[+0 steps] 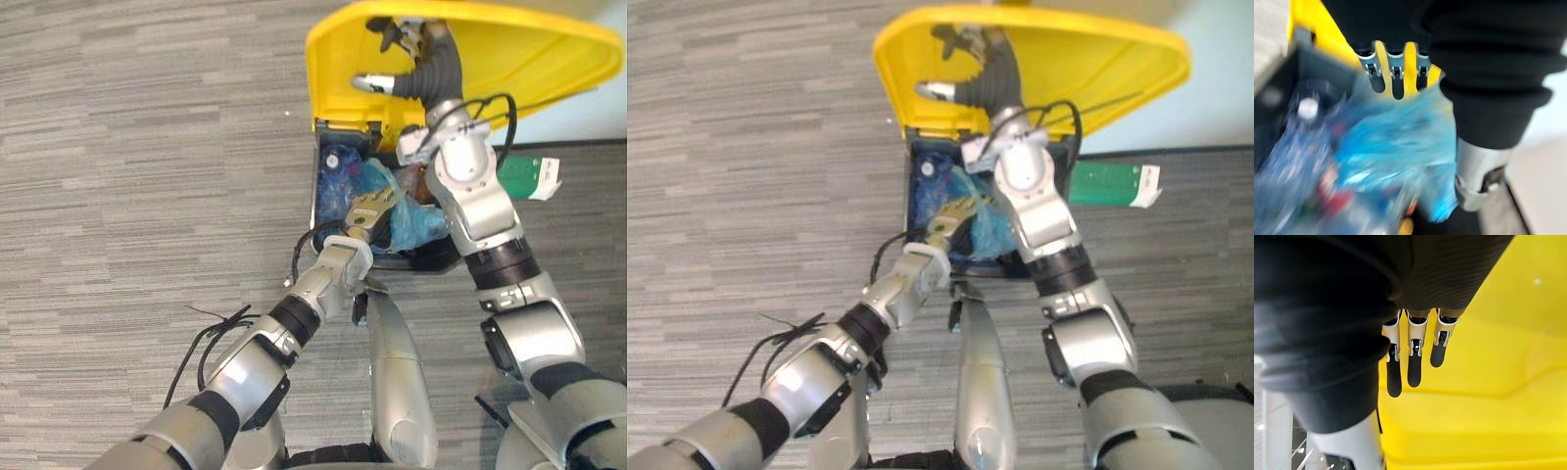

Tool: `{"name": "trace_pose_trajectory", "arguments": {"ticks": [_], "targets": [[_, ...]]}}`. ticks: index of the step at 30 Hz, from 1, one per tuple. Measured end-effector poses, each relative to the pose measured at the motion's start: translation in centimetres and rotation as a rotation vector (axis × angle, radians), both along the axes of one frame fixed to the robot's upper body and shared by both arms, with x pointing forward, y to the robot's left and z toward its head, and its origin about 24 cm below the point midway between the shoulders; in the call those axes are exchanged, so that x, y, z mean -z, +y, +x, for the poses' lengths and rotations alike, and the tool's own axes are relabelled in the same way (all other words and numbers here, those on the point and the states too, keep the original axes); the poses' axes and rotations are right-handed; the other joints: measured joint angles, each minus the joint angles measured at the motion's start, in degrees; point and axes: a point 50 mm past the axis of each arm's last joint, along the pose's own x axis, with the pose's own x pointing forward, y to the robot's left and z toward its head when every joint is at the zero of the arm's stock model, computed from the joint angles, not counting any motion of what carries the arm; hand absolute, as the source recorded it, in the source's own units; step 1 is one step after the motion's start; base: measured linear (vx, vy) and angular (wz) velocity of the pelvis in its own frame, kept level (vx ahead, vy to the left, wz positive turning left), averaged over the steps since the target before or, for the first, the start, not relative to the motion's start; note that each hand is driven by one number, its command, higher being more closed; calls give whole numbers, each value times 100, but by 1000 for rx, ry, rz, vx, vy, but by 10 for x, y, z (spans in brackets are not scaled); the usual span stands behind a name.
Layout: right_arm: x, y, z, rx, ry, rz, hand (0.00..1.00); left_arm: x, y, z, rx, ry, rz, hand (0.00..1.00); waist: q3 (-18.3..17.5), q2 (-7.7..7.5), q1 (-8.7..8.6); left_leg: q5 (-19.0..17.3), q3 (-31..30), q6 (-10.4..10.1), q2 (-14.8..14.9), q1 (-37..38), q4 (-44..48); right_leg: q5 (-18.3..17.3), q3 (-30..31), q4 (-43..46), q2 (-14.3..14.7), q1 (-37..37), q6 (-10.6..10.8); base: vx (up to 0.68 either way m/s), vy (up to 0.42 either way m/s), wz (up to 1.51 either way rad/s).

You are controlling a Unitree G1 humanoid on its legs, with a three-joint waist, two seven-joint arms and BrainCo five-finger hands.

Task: Gather rubbish on tea table into small bin, then transfer packed bag to large trash can.

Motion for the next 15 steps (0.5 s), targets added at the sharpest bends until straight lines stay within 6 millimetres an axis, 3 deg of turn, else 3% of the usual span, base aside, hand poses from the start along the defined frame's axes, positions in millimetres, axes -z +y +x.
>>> {"name": "trace_pose_trajectory", "arguments": {"ticks": [3, 6, 9, 10, 13, 15], "targets": [[30, -26, -2, 88, 78, 18, 0, -3, 8, -14, 48, 10, -139, 0, -41, 1, 74, 191, -282, 13, -81, 310, -295, -140, -226, 55, -159, 356, -5, 55, -9, 47], [65, -48, -7, 147, 188, 32, 0, 26, 45, -22, 23, 118, -283, 0, -72, -5, 168, 211, -548, 28, -139, 614, -347, -260, -413, 117, -258, 796, 27, 33, 25, 40], [120, -70, -14, 218, 368, 48, 0, 90, 100, -36, -117, 376, -420, 0, -482, -11, 302, 147, -623, 132, -131, 801, -354, -357, -503, 99, -264, 1090, 113, 32, 36, 17], [150, -78, -22, 248, 469, 68, 0, 122, 127, -51, -202, 502, -463, 0, -636, -18, 338, 126, -655, 159, -120, 1025, -411, -409, -534, 74, -256, 1340, 171, 64, 50, 7], [208, -74, -46, 259, 651, 145, 0, 185, 182, -88, -418, 738, -554, 0, -850, -43, 427, -39, -564, 262, -92, 1509, -280, -305, -512, -201, -150, 1943, 85, 34, 103, -13], [234, -62, -58, 252, 737, 163, 0, 217, 209, -111, -570, 864, -606, 0, -975, -152, 504, -106, -318, 357, -153, 1740, -260, -55, -313, -500, -50, 2121, 78, -22, 168, -68]]}}
